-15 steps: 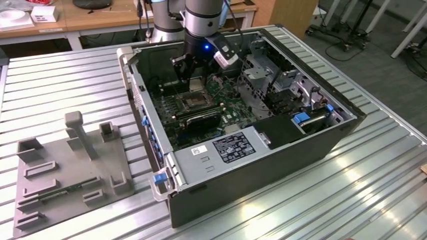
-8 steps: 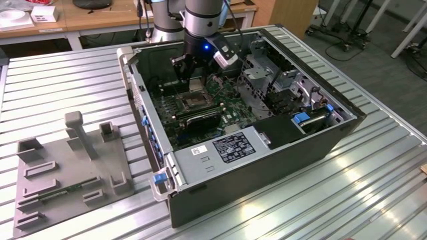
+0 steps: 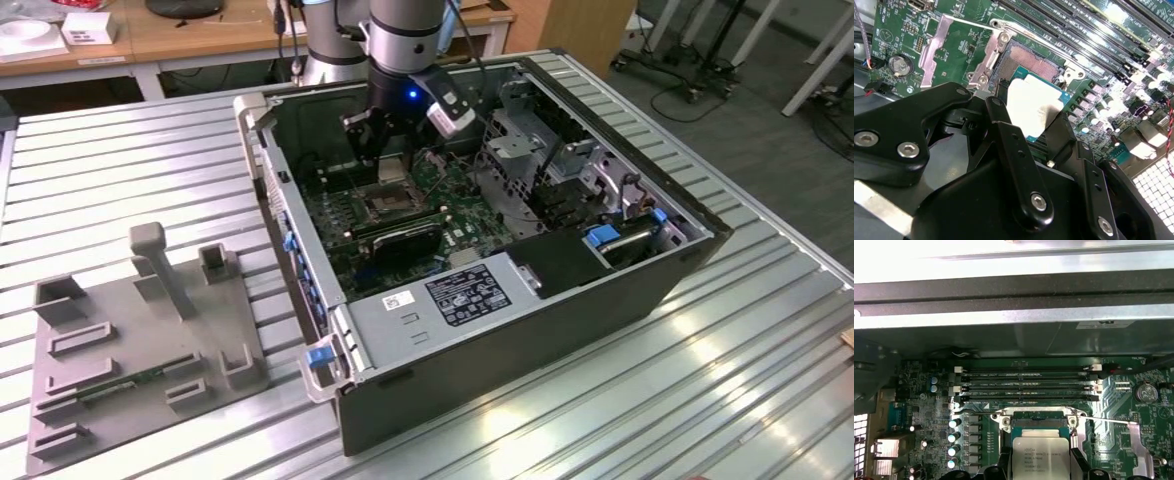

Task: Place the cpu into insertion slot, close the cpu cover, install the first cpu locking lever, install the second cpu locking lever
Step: 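Place the cpu into insertion slot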

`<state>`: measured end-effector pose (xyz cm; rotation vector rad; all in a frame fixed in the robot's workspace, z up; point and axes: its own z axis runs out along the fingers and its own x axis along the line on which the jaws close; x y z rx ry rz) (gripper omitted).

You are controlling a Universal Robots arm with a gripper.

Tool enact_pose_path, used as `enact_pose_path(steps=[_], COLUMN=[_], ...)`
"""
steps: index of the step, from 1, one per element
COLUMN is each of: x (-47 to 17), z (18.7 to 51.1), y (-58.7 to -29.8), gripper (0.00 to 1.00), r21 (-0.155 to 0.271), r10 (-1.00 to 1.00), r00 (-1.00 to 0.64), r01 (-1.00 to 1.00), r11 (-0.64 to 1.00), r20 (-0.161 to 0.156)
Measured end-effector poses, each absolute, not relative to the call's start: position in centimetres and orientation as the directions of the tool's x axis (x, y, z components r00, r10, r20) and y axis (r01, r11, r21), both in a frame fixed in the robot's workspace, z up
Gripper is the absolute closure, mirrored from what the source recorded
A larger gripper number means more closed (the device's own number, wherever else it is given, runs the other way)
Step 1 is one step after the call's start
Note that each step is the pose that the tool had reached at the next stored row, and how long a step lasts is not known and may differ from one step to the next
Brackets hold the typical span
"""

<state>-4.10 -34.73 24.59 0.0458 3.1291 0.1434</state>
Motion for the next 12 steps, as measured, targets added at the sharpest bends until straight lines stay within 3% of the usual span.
enact_pose_path(steps=[12], x=[-4.11], z=[24.51], y=[-34.73], gripper=[0.46], r21=[0.092], r10=[0.107], r00=[-0.994], r01=[0.106], r11=[0.990], r20=[-0.008])
